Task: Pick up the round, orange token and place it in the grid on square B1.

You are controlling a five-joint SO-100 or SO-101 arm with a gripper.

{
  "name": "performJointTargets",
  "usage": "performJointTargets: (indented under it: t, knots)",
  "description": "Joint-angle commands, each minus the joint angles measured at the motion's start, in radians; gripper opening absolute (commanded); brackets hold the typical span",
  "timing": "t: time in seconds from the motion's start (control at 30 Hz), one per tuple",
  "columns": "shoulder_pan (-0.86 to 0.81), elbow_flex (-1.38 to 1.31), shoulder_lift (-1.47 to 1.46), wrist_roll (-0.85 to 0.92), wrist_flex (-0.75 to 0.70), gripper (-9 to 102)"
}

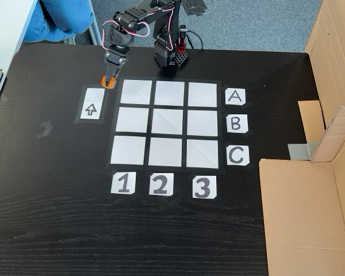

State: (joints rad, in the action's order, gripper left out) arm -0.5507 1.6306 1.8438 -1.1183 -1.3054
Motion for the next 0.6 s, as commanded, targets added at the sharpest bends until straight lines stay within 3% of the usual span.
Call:
performJointTargets:
  t: [0.0, 0.57]
  knots:
    - [0.054, 0.031, 0.058, 0.006, 0.021, 0]
    - [0.127, 0.104, -0.166, 0.000, 0.101, 0]
